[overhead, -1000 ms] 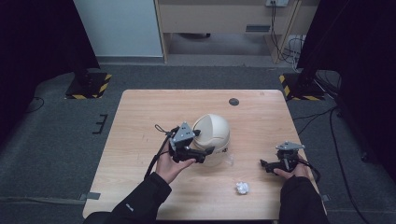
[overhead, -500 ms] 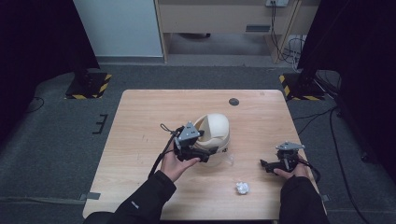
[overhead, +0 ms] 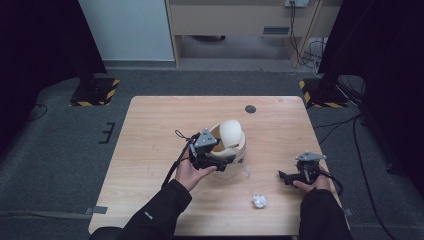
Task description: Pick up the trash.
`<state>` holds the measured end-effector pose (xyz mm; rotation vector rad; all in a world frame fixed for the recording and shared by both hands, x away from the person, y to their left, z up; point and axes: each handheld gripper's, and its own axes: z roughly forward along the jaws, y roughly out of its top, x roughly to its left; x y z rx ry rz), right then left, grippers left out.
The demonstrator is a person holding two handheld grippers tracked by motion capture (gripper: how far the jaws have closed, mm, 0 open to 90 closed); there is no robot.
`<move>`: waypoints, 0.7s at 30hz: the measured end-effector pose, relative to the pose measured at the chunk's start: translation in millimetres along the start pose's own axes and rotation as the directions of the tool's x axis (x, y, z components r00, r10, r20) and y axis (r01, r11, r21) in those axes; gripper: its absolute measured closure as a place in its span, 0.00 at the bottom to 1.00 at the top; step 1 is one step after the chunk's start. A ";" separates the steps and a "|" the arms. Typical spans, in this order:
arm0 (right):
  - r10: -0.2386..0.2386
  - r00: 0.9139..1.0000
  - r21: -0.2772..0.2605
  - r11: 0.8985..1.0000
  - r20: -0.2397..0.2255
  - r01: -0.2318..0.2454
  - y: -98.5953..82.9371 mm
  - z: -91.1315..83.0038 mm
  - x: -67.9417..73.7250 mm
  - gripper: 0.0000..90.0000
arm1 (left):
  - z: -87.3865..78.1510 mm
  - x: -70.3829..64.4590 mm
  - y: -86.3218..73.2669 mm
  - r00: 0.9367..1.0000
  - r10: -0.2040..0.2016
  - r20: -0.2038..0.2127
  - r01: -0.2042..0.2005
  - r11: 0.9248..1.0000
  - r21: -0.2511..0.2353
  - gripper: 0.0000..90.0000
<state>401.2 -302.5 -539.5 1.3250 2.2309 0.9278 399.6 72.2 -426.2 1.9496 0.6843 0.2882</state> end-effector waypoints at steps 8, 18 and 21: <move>0.000 1.000 0.000 1.000 0.000 0.000 0.0 0.0 0.0 0.01 | 5.6 -0.2 -0.9 1.000 0.002 0.015 -0.002 1.000 0.011 0.19; 0.000 1.000 0.000 1.000 0.000 0.000 0.0 0.0 0.0 0.01 | -10.4 -3.7 2.1 1.000 0.023 0.011 -0.022 1.000 -0.017 0.20; 0.000 1.000 0.000 1.000 0.000 0.000 0.0 0.0 0.0 0.01 | -18.2 -5.3 1.7 0.999 0.032 0.012 -0.032 0.999 -0.024 0.20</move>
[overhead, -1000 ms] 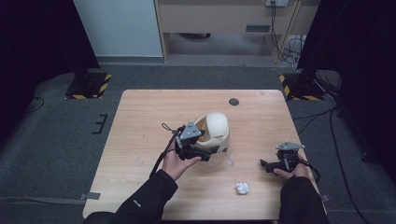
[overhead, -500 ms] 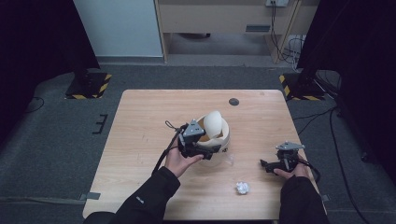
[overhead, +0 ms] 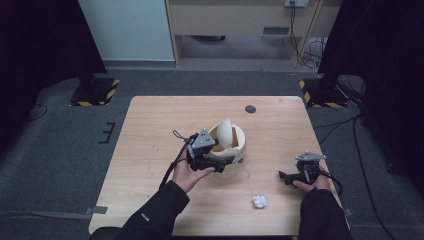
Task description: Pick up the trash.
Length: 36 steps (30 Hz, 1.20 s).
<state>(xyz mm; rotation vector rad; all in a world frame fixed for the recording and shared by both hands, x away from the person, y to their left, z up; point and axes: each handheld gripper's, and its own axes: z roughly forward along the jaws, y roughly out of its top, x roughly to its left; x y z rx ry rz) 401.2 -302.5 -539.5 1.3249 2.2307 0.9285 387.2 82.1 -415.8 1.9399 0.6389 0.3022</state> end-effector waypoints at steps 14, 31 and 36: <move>0.001 1.000 0.000 1.000 0.000 -0.001 0.0 0.0 0.1 0.01 | -42.5 -0.3 -14.9 0.999 0.010 -0.031 -0.011 1.000 -0.029 0.21; 0.000 1.000 0.000 1.000 0.000 0.000 0.0 0.0 0.0 0.01 | -65.2 -2.3 -53.0 0.998 -0.046 -0.053 0.043 0.998 -0.042 0.24; 0.000 1.000 0.000 1.000 0.000 0.000 0.0 0.0 0.0 0.01 | -65.8 -3.1 -60.0 0.997 -0.063 -0.051 0.061 0.997 -0.046 0.25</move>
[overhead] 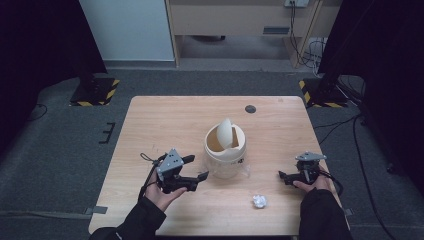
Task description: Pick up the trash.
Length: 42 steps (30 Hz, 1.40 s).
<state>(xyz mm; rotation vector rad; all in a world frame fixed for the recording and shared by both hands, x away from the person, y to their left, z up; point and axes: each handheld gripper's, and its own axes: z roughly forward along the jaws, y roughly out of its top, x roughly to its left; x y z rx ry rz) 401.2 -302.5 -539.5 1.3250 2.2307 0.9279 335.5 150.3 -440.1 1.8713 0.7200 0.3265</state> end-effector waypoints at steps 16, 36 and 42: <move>0.000 1.000 0.000 1.000 0.000 0.000 0.0 0.0 0.0 0.01 | 14.8 -10.9 -14.1 0.999 -0.008 0.053 0.006 0.999 0.039 0.26; -0.002 1.000 0.000 1.000 -0.002 0.002 0.0 0.1 0.1 0.01 | 46.6 -40.9 -29.4 0.986 0.043 0.159 -0.065 0.988 0.138 0.26; -0.002 1.000 0.000 1.000 -0.002 0.002 0.0 0.0 0.2 0.01 | 54.1 -48.2 -31.9 0.982 0.054 0.181 -0.082 0.985 0.152 0.27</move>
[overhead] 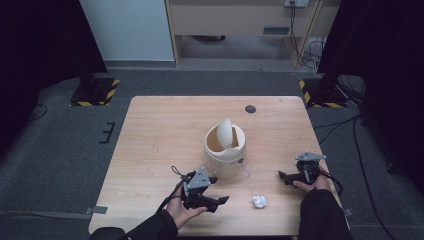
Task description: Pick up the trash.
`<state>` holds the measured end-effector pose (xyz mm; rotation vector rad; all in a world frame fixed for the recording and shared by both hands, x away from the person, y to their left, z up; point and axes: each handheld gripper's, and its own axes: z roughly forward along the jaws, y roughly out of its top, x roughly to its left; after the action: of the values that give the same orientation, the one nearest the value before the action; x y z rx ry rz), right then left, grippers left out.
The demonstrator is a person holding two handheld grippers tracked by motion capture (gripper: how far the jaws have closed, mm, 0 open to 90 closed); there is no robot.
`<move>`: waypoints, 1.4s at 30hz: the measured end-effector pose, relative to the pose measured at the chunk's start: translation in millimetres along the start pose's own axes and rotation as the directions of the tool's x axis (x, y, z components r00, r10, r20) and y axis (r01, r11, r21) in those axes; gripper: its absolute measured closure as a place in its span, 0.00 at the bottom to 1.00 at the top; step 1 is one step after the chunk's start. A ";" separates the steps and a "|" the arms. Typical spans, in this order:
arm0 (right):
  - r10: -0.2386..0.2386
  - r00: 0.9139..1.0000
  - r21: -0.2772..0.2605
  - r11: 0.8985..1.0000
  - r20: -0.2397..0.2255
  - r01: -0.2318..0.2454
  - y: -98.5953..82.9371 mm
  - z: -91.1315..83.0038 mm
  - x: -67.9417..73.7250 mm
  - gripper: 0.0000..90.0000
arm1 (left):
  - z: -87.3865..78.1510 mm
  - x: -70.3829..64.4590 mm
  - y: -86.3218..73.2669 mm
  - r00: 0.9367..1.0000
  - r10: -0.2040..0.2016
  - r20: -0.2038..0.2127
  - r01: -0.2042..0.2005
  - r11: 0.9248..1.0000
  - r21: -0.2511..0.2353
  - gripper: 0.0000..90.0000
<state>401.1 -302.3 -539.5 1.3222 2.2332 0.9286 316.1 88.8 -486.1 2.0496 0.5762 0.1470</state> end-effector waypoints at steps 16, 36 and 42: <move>-0.001 1.000 0.000 1.000 -0.001 0.001 0.0 0.0 -0.1 0.01 | 26.8 -11.2 1.7 0.998 0.026 0.049 -0.027 0.999 0.032 0.27; -0.001 1.000 -0.001 1.000 -0.002 0.001 0.0 0.1 0.0 0.01 | 78.5 -34.0 12.5 0.990 0.056 0.126 -0.063 0.997 0.048 0.30; -0.001 1.000 -0.001 1.000 -0.002 0.001 0.0 0.0 0.0 0.01 | 92.2 -40.3 17.6 0.988 0.073 0.137 -0.081 0.995 0.054 0.32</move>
<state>401.1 -302.3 -539.5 1.3208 2.2344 0.9305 317.0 -9.2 -514.8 2.1217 0.4228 0.0368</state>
